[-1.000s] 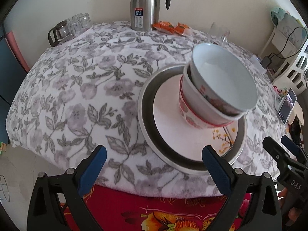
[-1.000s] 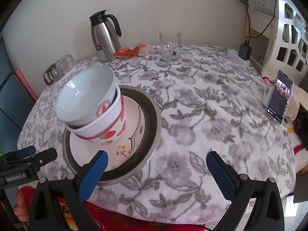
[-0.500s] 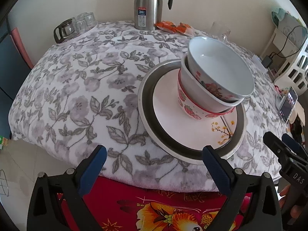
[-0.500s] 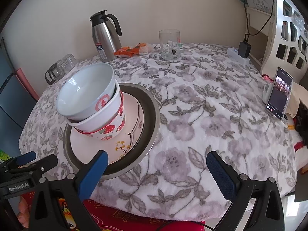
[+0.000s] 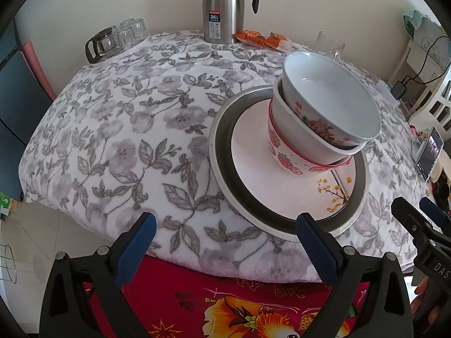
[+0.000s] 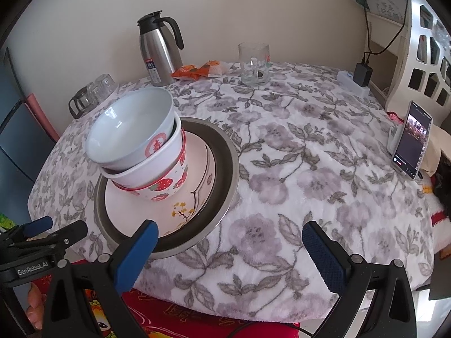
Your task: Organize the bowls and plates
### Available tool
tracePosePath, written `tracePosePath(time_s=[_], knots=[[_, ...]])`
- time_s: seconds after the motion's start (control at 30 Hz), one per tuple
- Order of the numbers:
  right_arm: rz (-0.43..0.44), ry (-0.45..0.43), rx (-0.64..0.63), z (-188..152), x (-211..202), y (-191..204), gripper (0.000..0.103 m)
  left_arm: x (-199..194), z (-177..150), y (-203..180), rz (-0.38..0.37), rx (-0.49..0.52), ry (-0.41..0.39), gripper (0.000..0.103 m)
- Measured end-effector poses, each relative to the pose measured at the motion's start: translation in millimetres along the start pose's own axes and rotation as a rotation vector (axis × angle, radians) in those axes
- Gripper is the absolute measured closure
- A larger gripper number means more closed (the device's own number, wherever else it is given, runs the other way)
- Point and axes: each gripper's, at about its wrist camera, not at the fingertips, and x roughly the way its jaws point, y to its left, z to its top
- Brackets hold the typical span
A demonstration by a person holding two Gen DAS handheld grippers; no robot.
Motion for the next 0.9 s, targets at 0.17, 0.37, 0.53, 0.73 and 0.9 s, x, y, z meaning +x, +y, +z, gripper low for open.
tracePosePath(time_s=[0.17,0.37,0.53,0.73,0.9], knots=[[0.003,0.012,0.001,0.0,2.8,-0.1,0.000,0.1,0.1,0.8,0.005,-0.006,-0.004,0.004],[0.005,0.022,0.000,0.2,4.5,-0.2,0.000,1.5,0.5,1.6,0.016,-0.008,-0.002,0.004],[0.004,0.028,-0.004,0.0,6.2,0.5,0.000,1.4,0.7,2.2,0.021,-0.010,-0.005,0.004],[0.003,0.034,-0.003,-0.1,7.0,0.7,0.000,3.2,0.6,2.5,0.027,-0.014,0.001,0.004],[0.003,0.034,-0.003,0.0,7.5,0.7,0.000,4.5,0.3,1.5,0.034,-0.010,0.004,0.004]])
